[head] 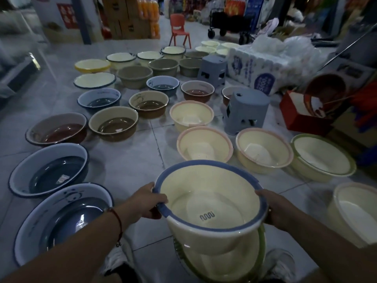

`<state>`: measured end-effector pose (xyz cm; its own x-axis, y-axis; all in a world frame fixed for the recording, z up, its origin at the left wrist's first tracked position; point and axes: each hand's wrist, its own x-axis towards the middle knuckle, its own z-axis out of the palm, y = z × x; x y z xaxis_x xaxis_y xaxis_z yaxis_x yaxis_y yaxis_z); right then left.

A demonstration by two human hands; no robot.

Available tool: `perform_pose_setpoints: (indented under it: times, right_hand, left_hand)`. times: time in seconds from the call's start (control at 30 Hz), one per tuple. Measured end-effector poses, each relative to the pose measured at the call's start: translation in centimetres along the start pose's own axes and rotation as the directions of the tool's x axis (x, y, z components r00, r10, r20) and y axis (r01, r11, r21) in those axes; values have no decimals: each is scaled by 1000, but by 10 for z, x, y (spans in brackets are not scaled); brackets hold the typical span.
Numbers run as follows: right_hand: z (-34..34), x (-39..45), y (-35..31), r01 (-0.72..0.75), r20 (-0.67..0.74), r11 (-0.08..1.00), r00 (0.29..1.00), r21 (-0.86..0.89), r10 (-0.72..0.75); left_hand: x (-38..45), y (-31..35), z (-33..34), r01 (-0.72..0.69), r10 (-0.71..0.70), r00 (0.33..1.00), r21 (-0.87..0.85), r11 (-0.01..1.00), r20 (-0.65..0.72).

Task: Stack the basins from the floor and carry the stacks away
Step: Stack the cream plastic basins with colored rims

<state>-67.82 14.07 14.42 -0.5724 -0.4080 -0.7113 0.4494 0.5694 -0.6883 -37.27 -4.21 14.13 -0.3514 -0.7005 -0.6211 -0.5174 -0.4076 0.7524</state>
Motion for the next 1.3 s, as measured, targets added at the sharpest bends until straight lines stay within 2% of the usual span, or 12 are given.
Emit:
perform_pose_setpoints:
  times: [0.13, 0.3, 0.4, 0.53, 0.63, 0.77, 0.83, 1.0, 1.13, 1.23, 1.3]
  right_hand:
    - [-12, 13, 10, 25, -100, 985, 994, -168, -42]
    - [-33, 28, 27, -70, -142, 936, 990, -346, 22]
    - [-41, 39, 42, -113, -163, 915, 985, -388, 52]
    - [-45, 62, 66, -119, -153, 903, 986, -413, 60]
    - [-45, 81, 85, -95, -143, 869, 989, -486, 29]
    - [-39, 97, 108, -109, -178, 723, 984, -682, -20]
    - [-35, 100, 116, -128, -186, 671, 982, -731, -15]
    - [-23, 117, 146, -32, -156, 664, 979, -747, -128]
    - [-13, 126, 155, 37, -82, 692, 987, -721, -138]
    - [-12, 131, 154, 73, -34, 693, 990, -717, -139]
    - [-14, 135, 153, 57, -22, 667, 994, -743, -110]
  left_hand:
    - [8, -12, 15, 28, -29, 999, 17, 999, 45]
    - [21, -21, 29, 46, -61, 990, 117, 992, 128]
    - [28, -24, 42, 57, -92, 982, 202, 978, 168]
    - [42, -30, 58, 54, -109, 983, 332, 942, 149]
    - [62, -34, 62, 5, -95, 983, 495, 869, 156]
    - [83, -51, 69, -137, -49, 967, 677, 723, 248]
    - [87, -62, 73, -157, -46, 967, 727, 669, 251]
    - [106, -92, 72, -128, -42, 982, 820, 559, 182]
    - [114, -115, 79, -51, -62, 992, 819, 572, 105]
    - [122, -143, 87, -26, -46, 996, 747, 664, 75]
    - [127, -151, 83, -58, -31, 993, 708, 704, 112]
